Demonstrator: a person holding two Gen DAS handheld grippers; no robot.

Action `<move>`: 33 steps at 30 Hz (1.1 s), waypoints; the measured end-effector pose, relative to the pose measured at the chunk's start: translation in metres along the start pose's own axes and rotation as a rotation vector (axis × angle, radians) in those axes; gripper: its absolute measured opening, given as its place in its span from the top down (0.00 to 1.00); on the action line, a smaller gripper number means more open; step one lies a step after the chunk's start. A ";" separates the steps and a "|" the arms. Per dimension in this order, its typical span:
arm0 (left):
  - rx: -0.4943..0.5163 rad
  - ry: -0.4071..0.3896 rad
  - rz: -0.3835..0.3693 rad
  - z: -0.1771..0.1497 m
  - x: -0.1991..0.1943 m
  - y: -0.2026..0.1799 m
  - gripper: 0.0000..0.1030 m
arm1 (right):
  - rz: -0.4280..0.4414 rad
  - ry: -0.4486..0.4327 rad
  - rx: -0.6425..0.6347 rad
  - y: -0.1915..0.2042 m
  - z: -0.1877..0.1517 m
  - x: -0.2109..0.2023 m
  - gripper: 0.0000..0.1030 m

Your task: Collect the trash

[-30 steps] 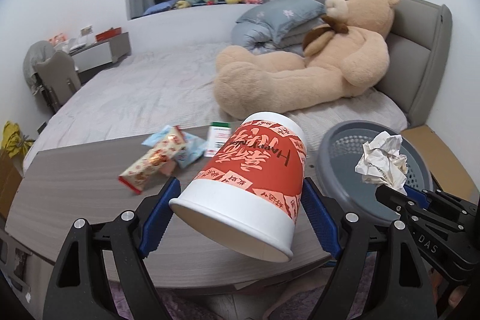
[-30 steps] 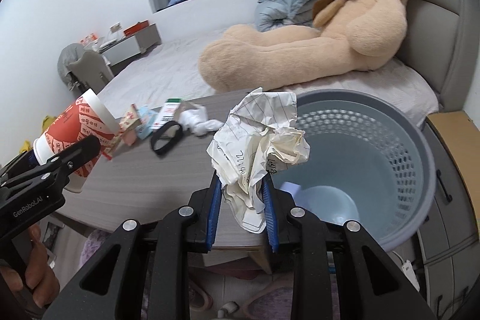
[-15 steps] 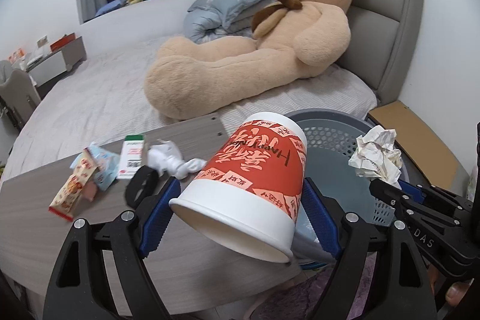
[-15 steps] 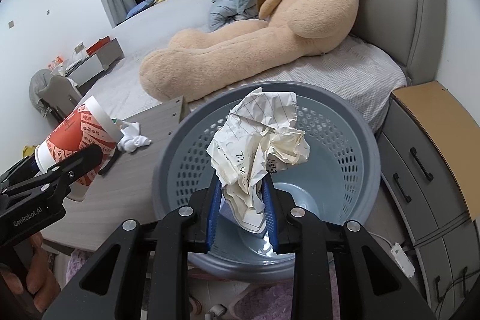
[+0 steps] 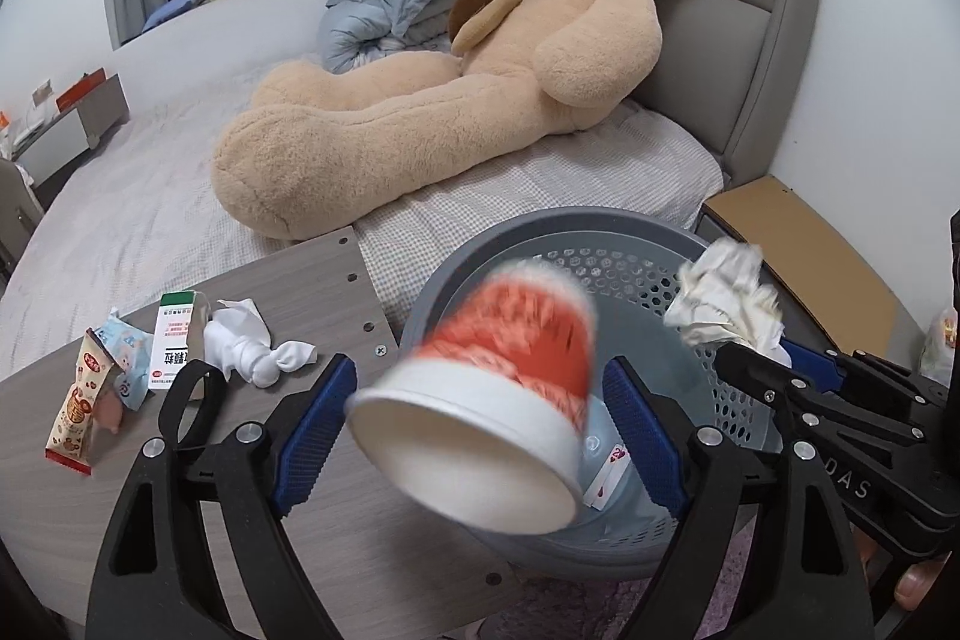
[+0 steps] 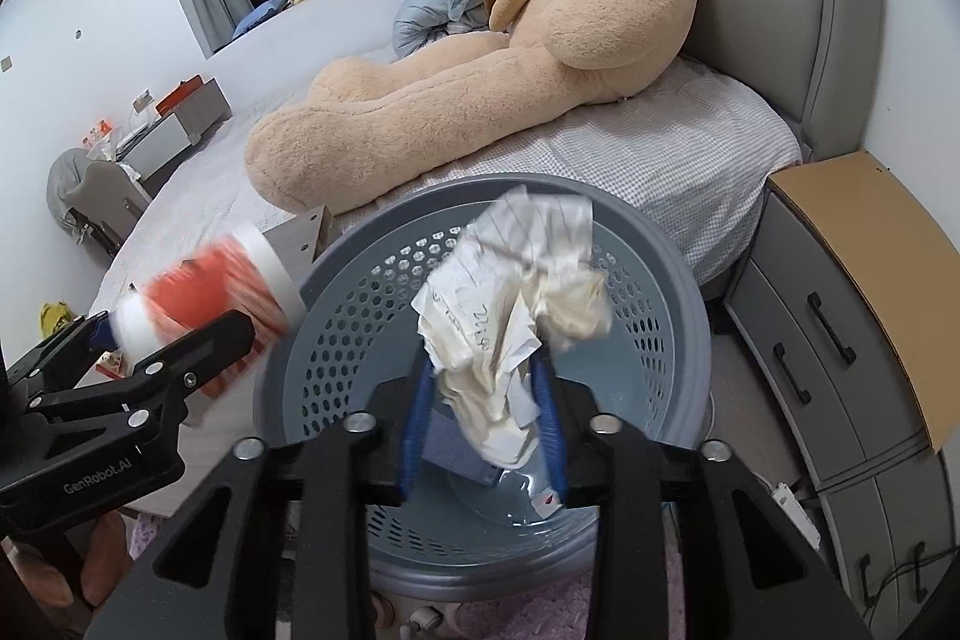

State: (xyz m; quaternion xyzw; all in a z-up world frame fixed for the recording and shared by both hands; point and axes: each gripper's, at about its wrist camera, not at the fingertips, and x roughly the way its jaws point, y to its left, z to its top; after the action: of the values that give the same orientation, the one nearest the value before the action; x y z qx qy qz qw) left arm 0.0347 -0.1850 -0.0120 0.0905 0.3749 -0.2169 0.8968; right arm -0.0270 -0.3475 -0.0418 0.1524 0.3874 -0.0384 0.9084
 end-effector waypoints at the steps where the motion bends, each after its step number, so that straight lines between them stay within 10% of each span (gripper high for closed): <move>1: -0.001 -0.001 0.005 0.000 0.000 0.000 0.17 | -0.001 -0.008 0.005 -0.001 0.000 -0.001 0.52; 33: -0.026 -0.025 0.090 -0.006 -0.019 0.014 0.08 | -0.016 -0.025 0.018 0.002 -0.002 -0.007 0.40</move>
State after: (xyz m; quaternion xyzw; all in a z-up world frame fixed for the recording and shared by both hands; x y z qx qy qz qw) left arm 0.0255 -0.1644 -0.0027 0.0930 0.3621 -0.1725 0.9113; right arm -0.0332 -0.3453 -0.0373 0.1571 0.3770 -0.0510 0.9114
